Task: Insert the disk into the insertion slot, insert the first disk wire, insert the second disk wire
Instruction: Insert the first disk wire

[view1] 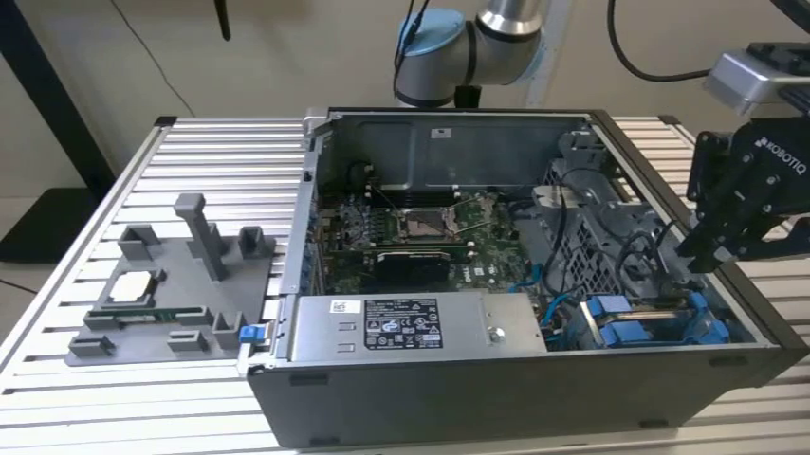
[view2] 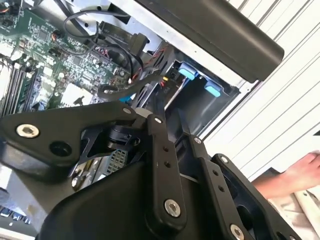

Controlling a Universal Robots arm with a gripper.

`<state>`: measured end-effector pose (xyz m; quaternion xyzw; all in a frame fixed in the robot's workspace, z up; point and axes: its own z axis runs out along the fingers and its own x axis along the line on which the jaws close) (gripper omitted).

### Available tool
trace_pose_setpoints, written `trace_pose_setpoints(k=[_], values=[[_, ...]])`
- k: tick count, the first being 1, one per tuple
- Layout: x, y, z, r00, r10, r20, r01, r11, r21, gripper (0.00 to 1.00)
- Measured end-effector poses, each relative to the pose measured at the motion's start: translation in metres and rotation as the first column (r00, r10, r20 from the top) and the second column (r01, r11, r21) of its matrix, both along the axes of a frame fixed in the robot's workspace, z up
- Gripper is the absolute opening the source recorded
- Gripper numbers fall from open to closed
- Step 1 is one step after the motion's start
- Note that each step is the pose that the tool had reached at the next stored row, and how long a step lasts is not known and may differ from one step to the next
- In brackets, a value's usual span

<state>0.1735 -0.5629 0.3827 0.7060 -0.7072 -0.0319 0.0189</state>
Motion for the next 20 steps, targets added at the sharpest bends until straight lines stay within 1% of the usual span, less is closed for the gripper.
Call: trace_pose_setpoints(k=[9,11,14,15,16,20], values=[[0.027,0.0000,-0.0001,1.0000,0.000,-0.0067,0.000,1.0000,0.0001,1.00],[0.031,0.0000,-0.0001,1.0000,0.001,-0.0073,-0.001,1.0000,0.0001,1.00],[0.032,0.0001,-0.0001,1.0000,0.001,-0.0074,-0.001,1.0000,0.0002,1.00],[0.032,0.0011,-0.0001,1.0000,0.001,-0.0073,-0.001,1.0000,0.0003,1.00],[0.032,0.0036,0.0000,1.0000,0.001,-0.0073,-0.001,1.0000,0.0001,1.00],[0.032,0.0162,0.0000,1.0000,0.001,-0.0073,-0.001,1.0000,0.0001,1.00]])
